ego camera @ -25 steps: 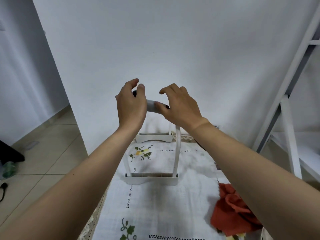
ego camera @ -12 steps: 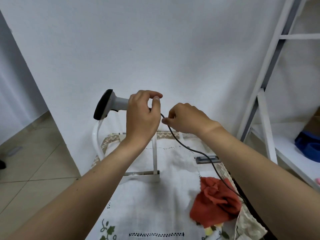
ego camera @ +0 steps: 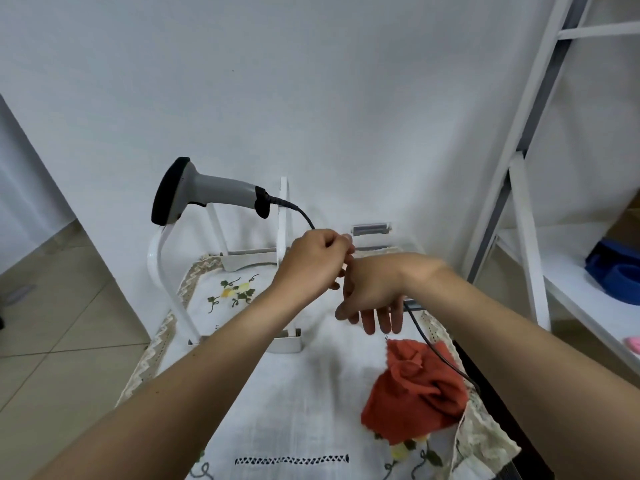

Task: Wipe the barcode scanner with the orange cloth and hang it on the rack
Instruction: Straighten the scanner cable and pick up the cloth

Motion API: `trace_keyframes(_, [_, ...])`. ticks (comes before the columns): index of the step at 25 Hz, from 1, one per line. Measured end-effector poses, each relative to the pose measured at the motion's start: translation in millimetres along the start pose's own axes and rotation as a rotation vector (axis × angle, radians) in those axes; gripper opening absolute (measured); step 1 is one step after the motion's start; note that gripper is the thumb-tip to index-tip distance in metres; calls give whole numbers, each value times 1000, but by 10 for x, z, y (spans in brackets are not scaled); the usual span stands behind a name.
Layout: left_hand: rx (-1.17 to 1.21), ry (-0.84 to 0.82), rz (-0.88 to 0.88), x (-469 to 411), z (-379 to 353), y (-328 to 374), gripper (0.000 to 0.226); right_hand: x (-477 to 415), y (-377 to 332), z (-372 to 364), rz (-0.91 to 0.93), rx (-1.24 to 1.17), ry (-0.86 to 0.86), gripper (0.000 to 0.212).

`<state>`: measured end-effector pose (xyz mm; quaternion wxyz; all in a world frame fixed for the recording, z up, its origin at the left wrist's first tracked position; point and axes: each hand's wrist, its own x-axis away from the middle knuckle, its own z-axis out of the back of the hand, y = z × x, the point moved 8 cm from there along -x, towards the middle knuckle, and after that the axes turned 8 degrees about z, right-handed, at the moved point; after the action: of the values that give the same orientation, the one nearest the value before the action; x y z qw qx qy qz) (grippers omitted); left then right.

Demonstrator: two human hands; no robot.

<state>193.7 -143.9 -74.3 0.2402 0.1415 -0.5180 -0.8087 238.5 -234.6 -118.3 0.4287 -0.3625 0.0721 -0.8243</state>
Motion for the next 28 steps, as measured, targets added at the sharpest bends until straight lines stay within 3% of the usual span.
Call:
trace_keyframes(8, [-6,-146,168,-123,-493,-387,32,-153,365,-452,-76,133,-237,28])
trace_keyframes(12, [29,-93,157,-142,-550,-433,38,-135,506,-521,-116,213,-290,28])
trace_keyframes(18, [90,-102,160,-177,-572,-354,54,-208,725,-808,-217,359,-530,32])
trace_keyframes(23, [90,-115,167,-183,-578,-350,54,-248,662,-665,-173,434,-432,18])
trace_keyframes(28, [98,-137,150,-158,-525,-237,53,-97,430,-285,-110,323,-264,28])
